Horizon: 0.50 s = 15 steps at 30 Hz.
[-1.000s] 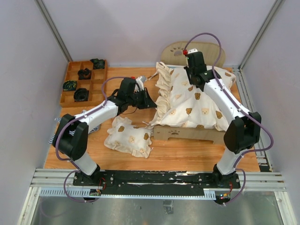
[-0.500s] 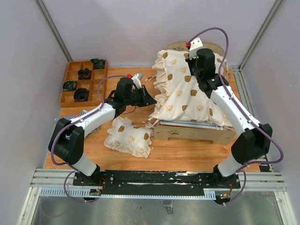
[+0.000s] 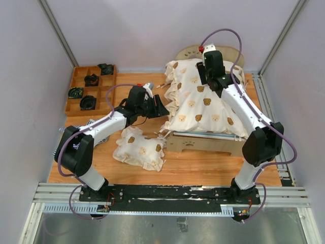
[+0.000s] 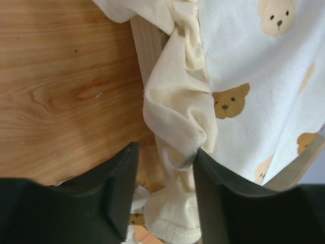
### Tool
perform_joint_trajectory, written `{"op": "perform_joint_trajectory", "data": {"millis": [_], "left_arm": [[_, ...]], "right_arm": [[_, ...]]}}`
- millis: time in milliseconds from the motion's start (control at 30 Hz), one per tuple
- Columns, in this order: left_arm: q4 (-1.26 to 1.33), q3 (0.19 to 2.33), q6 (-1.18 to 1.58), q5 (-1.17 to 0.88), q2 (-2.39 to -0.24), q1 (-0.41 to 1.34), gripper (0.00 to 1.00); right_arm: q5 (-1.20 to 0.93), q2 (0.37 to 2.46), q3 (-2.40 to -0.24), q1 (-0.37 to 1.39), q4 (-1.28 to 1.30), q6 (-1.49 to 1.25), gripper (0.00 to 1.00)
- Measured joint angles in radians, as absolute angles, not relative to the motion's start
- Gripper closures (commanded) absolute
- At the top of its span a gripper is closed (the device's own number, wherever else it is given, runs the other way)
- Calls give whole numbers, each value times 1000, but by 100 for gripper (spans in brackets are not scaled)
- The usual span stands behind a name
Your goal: Set up the pet bed
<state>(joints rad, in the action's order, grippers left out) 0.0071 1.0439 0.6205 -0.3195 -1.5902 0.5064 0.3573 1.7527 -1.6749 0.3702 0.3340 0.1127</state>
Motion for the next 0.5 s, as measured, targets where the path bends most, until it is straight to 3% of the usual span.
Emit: {"op": "perform_joint_trajectory", "data": {"millis": [100, 500], "left_arm": [[-19, 1059, 616, -295, -1590, 506, 33], [-5, 1113, 596, -318, -1590, 506, 31]], "right_arm": [[411, 1724, -1718, 370, 458, 15, 35], [580, 1303, -1611, 370, 1040, -801, 39]]}}
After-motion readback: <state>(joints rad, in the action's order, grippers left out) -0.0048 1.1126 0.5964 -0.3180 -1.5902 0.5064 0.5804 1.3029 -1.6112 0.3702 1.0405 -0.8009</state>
